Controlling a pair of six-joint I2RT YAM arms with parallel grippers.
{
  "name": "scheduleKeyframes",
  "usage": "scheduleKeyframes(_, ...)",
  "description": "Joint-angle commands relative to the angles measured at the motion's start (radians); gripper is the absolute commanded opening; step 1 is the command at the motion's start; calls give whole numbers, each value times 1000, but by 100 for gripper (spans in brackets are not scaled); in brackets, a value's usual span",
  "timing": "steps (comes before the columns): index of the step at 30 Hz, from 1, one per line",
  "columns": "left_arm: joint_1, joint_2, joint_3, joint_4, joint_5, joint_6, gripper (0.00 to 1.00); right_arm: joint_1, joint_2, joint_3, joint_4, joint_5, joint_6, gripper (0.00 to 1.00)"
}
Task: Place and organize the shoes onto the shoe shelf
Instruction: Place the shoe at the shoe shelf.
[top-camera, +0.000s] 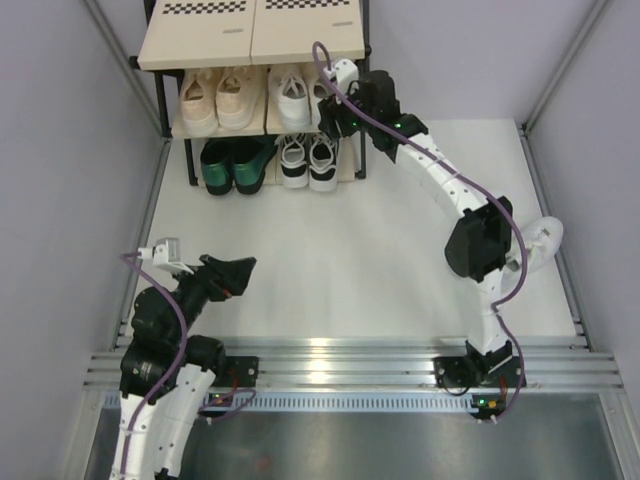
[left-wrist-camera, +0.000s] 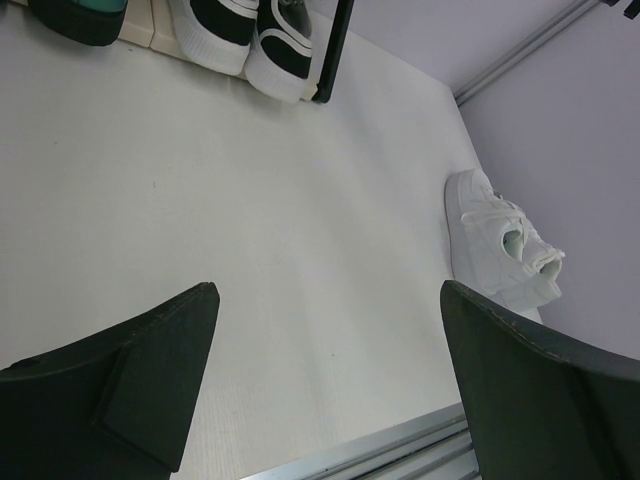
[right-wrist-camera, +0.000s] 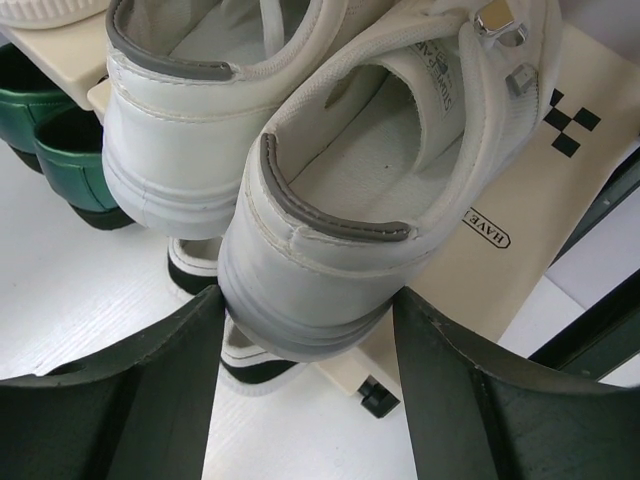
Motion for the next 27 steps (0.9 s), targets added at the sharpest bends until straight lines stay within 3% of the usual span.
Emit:
scheduleKeyframes(1, 3, 12, 19, 22, -5, -2, 97, 26, -15, 13, 106, 19, 95, 51)
scheduleKeyframes(3, 3, 10, 20, 22, -4, -4, 98, 33, -21, 4, 103, 19, 99, 53)
scheduleKeyframes(13, 3, 38, 19, 66, 11, -13, 97, 59, -131, -82, 99, 71, 61, 88)
scheduleKeyframes(19, 3, 165, 19, 219, 44, -8, 96, 52, -283, -190, 102, 59, 29, 96)
scheduleKeyframes(24, 3, 335, 66, 314, 25, 10, 93, 23, -448, -321, 42, -71, -6, 98)
scheduleKeyframes(27, 3, 455, 135, 342, -7, 24, 92, -35, -559, -456, 28, -280, -26, 98)
